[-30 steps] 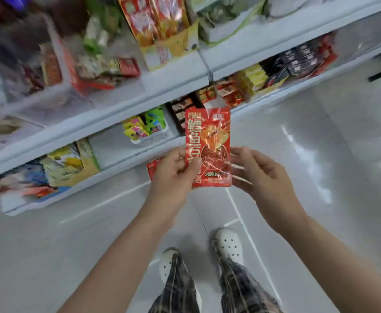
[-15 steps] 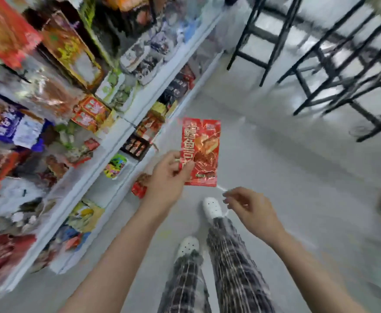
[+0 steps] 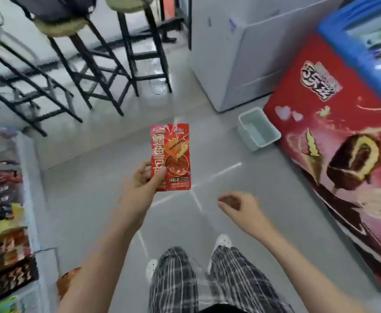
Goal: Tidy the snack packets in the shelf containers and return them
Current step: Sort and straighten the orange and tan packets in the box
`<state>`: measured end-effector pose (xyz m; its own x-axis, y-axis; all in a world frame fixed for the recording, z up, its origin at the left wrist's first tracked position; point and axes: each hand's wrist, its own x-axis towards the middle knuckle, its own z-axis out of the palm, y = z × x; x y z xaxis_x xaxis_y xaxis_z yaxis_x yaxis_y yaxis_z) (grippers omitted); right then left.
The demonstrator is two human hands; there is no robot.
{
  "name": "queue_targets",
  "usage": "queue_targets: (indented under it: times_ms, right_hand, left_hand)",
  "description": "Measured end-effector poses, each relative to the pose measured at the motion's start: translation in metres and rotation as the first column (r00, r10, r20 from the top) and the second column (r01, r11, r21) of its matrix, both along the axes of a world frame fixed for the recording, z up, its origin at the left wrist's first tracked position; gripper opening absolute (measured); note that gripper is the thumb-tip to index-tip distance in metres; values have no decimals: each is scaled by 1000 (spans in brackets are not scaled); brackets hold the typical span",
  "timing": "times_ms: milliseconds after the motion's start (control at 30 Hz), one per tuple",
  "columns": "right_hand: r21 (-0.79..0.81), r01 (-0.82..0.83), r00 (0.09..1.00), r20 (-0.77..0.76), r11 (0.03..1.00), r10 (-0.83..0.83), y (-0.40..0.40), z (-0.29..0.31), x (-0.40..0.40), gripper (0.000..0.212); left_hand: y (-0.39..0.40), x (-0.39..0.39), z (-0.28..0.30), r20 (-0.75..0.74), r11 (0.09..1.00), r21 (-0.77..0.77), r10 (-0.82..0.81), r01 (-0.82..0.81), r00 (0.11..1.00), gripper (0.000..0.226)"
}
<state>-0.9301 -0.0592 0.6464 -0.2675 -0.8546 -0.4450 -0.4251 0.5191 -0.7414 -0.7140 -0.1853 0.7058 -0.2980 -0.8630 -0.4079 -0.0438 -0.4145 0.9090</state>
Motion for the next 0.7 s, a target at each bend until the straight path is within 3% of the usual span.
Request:
queue_targets:
  times_ms: [267,400,533,700]
  right_hand:
    - [-73,89,993,-73,993,-95,-20,24,-171,8]
    - [20,67,995,-81,998,-65,-32,9,-246,4]
    - [194,22,994,-107,981,-1,-39,-5,-336,13]
    - [231,-56,966,-233,971,111,-70,-1,-456,19]
  left_hand:
    - [-6,-169,-21,23,992,86,-95,93,995,29]
    - [-41,-252,-46,43,986,141,-100,93,994,17]
    - [-89,-356,-64,14,976,173,-135,131,991,21]
    - [-136,-483,-66,-26,968,173,-181,183,983,14]
